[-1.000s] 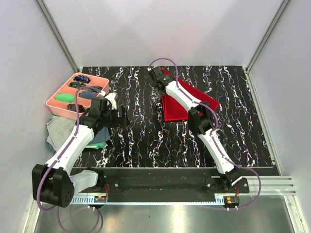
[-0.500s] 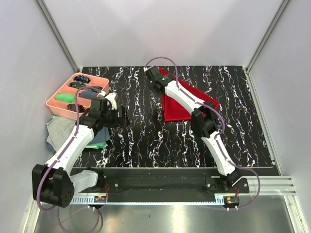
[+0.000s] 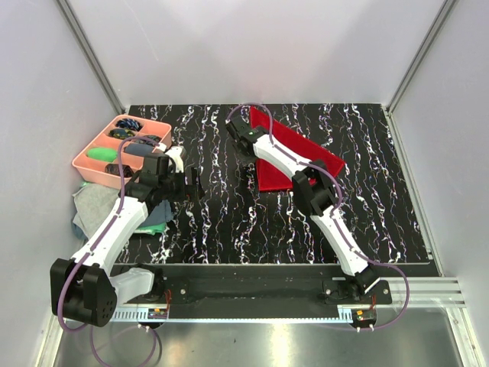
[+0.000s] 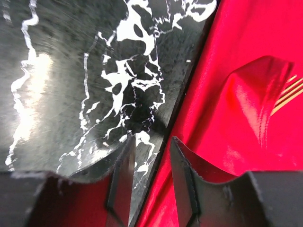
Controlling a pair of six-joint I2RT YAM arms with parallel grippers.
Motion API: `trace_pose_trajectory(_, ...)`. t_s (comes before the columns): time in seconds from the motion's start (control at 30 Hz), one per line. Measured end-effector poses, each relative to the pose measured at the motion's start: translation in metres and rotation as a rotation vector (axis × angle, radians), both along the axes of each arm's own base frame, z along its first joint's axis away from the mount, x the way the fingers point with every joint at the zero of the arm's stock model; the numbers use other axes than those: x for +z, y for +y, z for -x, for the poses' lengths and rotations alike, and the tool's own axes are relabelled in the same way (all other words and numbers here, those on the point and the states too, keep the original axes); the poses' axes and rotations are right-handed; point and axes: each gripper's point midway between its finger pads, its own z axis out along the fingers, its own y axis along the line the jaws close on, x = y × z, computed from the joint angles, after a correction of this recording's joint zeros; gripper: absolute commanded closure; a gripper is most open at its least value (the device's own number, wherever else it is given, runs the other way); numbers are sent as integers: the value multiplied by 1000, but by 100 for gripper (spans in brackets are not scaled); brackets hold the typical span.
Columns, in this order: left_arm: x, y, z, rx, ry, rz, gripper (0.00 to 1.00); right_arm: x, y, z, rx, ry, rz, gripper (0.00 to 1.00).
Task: Fold the napkin, place the utensils inside, and roll it up
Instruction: Fold the napkin
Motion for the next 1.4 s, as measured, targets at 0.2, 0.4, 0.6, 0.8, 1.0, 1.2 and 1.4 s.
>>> trace_pose_trajectory(0.2,0,0,0,-2,1,2,1,0,-5,-3,-24,-9,16,58)
trace_pose_trajectory(0.4,0,-1,0,-2,1,2,1,-1,-11,-5,-36,-8,24,59)
trace_pose_trajectory(0.6,0,-1,0,-2,1,2,1,-3,-12,-7,-42,-12,24,62)
trace_pose_trajectory(0.8,0,-1,0,-3,1,3,1,-4,-14,-10,-51,-14,25,67)
trace_pose_trajectory(1.0,0,-2,1,-7,2,7,1,-4,-18,-12,-69,-14,22,74)
trace_pose_trajectory(1.2,1,-3,1,-11,3,13,1,-5,-18,-12,-77,-12,18,89)
trace_pose_trajectory(1.4,1,-4,1,-15,4,16,1,-7,-18,-12,-78,-7,16,100)
